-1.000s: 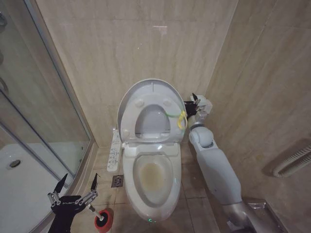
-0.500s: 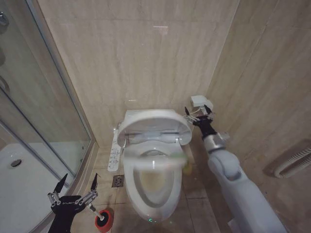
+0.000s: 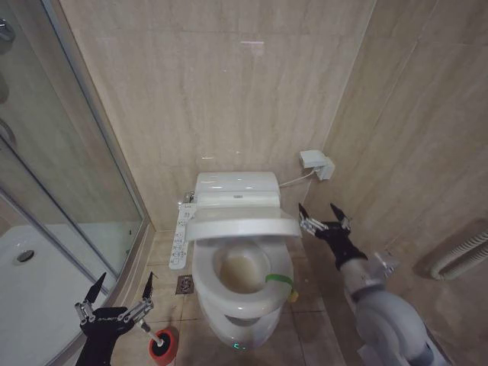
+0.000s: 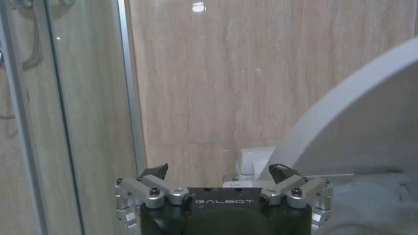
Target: Open the toilet lid, clean the toilet bowl with a toilet brush, close the toilet lid, and flush.
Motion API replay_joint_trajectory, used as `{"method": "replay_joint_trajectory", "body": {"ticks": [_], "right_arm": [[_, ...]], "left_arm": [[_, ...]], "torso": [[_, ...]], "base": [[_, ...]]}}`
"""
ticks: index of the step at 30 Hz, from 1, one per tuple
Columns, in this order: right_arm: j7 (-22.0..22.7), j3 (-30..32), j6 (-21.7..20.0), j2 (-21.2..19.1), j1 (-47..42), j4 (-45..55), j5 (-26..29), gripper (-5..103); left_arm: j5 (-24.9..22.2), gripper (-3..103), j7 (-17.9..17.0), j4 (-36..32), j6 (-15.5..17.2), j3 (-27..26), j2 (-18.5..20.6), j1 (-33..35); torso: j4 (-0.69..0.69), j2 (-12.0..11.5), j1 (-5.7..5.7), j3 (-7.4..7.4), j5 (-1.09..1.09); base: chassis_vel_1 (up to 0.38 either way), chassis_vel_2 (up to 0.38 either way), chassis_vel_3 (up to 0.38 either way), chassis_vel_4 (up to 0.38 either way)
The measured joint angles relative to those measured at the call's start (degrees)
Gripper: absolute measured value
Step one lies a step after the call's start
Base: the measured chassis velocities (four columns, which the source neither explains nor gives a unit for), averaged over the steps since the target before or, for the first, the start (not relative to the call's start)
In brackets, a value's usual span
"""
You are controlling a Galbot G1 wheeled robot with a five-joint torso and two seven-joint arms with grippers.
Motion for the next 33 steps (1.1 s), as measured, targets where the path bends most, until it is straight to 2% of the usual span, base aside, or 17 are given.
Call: {"method": "replay_joint_trajectory", "body": {"ticks": [3,4,7,8,11,12,15,19,25,33], "right_arm": [[-0.3,0.7,0.1,3.3,-6.1,2.0,-3.5,100],[-0.3,0.7,0.1,3.3,-6.1,2.0,-3.5,100],[-2.2,2.1,2.3,5.8,-11.7,2.9,-10.0,100],[-2.2,2.1,2.3,5.8,-11.7,2.9,-10.0,100],[-5.5,4.1,6.0,8.1,-17.0,2.8,-20.2,100],[-5.5,4.1,6.0,8.1,-17.0,2.8,-20.2,100],[-7.9,5.3,8.3,10.8,-22.0,3.0,-25.4,100],[-8.7,5.5,8.3,13.0,-24.8,4.5,-25.8,100],[-9.2,6.7,7.1,15.9,-26.7,8.4,-22.8,100],[-10.4,9.4,6.9,17.6,-26.3,9.3,-20.8,100]], "left_arm": [[0.0,100,0.0,0.0,0.0,0.0,0.0,0.0],[0.0,100,0.0,0.0,0.0,0.0,0.0,0.0],[0.0,100,0.0,0.0,0.0,0.0,0.0,0.0],[0.0,100,0.0,0.0,0.0,0.0,0.0,0.0],[0.0,100,0.0,0.0,0.0,0.0,0.0,0.0],[0.0,100,0.0,0.0,0.0,0.0,0.0,0.0],[0.0,100,0.0,0.0,0.0,0.0,0.0,0.0],[0.0,100,0.0,0.0,0.0,0.0,0.0,0.0],[0.0,100,0.0,0.0,0.0,0.0,0.0,0.0],[0.0,100,0.0,0.0,0.0,0.0,0.0,0.0]], "torso": [[-0.01,0.0,0.0,0.0,0.0],[-0.01,0.0,0.0,0.0,0.0],[-0.01,0.0,0.0,0.0,0.0],[-0.01,0.0,0.0,0.0,0.0],[-0.01,0.0,0.0,0.01,0.01],[-0.01,0.0,0.0,0.01,0.01],[-0.01,0.0,0.01,0.01,0.0],[-0.02,0.0,0.01,0.0,0.01],[-0.01,0.0,0.01,0.01,0.0],[-0.01,0.0,0.01,0.01,0.0]], "base": [[0.0,0.0,0.0,0.0],[0.0,0.0,0.0,0.0],[0.0,0.0,0.0,0.0],[0.0,0.0,0.0,0.0],[0.0,0.0,0.0,0.0],[0.0,0.0,0.0,0.0],[0.0,0.0,0.0,0.0],[0.0,0.0,0.0,0.0],[0.0,0.0,0.0,0.0],[0.0,0.0,0.0,0.0]]}}
